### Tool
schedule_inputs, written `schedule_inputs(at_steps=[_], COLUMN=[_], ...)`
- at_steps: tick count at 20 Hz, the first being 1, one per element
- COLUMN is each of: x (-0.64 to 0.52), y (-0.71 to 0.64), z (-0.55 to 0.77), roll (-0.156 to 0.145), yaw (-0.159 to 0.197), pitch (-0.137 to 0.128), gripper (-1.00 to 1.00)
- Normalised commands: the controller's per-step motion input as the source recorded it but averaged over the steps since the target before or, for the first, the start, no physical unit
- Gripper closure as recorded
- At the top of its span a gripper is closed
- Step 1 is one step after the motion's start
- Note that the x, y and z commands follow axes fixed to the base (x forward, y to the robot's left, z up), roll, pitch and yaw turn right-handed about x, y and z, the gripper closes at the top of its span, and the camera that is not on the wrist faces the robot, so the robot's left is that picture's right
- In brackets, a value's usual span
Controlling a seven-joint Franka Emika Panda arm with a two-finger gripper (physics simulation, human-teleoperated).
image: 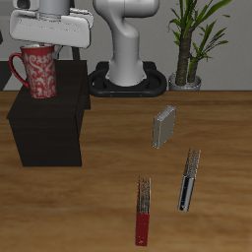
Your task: Place the red mug on top of the shelf
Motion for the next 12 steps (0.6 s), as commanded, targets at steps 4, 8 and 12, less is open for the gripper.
schedule_inputs(at_steps=[4,8,12], x=[-0.45,-0.31,-0.18], y=[-0.05,-0.14,-0.06], z=[-0.03,-0.04,-0.11], roll=[0.022,0.013,-0.011], yaw=[-0.013,-0.022,-0.005], pitch=[-0.017,-0.006,0.0], gripper=[1.0,1.0,1.0])
